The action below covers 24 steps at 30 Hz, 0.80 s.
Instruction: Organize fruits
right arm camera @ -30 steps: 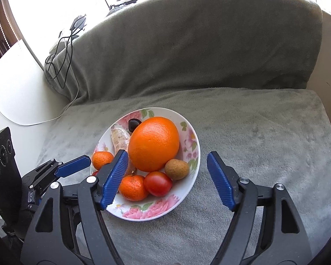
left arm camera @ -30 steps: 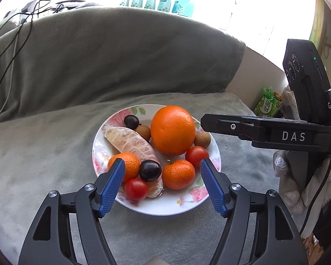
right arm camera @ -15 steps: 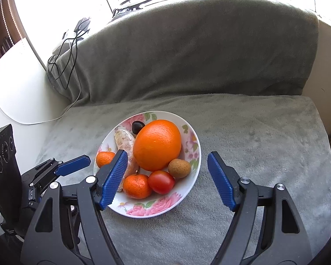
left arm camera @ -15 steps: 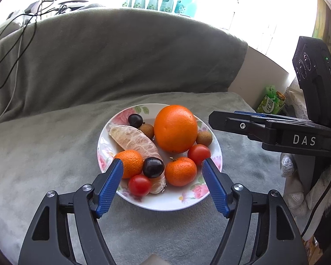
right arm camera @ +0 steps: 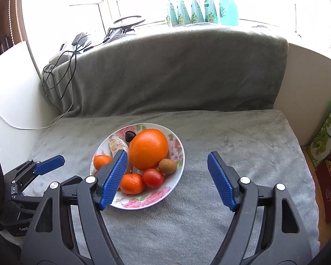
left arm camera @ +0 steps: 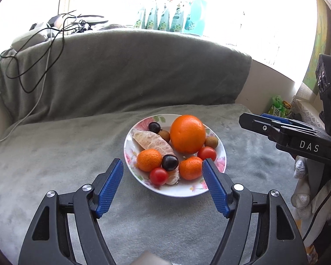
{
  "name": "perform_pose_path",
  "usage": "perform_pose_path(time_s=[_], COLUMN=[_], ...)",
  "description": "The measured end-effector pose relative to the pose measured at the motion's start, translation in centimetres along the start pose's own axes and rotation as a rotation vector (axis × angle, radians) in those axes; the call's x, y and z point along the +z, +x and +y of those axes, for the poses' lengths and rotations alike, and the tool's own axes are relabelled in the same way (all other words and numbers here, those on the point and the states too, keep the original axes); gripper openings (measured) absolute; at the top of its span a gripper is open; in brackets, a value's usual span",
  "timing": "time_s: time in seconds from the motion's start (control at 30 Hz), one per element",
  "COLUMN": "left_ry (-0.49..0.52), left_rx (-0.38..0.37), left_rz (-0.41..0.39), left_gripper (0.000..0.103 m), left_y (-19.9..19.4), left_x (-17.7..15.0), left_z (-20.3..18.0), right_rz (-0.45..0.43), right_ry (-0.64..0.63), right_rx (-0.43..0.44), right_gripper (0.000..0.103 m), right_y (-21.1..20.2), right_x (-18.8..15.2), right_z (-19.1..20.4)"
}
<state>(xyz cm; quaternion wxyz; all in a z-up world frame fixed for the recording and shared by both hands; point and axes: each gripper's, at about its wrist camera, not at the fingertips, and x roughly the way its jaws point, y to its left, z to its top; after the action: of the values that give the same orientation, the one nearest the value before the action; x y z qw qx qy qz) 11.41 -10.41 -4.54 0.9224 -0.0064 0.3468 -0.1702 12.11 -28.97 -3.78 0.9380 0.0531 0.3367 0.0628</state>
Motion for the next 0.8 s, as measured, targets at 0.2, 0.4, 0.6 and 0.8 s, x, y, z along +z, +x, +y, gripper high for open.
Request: perform_pose_path(time_s=[0.2, 0.4, 0.6, 0.8], left_ry=[-0.024, -0.034, -0.033, -0.04], left_rx=[0.052, 0.083, 0.098, 0.106], left_rz=[-0.026, -0.048, -0.051, -0.056], left_gripper=[0.074, 0.083, 0.083, 0.083], left_y=[-1.6, -3.1, -3.9, -4.5], left_x=[-0.3, -0.5, -0.9, -1.1], left_z=[0.6, 0.8, 0.7, 0.7], right_rz=[-0.053, -0.113, -0.135, -0.139], right_ry=[-0.022, -0.044, -0.063, -0.058], right_rx=[-0.064, -0.098, -0.108, -0.11], right_gripper=[0.078, 0.096, 0.096, 0.097], right_y=[-2.2, -4.0, -5.2, -5.6], right_x=[-0.2, -0.5, -0.9, -1.4], right_z=[0.9, 1.9, 2.7, 2.8])
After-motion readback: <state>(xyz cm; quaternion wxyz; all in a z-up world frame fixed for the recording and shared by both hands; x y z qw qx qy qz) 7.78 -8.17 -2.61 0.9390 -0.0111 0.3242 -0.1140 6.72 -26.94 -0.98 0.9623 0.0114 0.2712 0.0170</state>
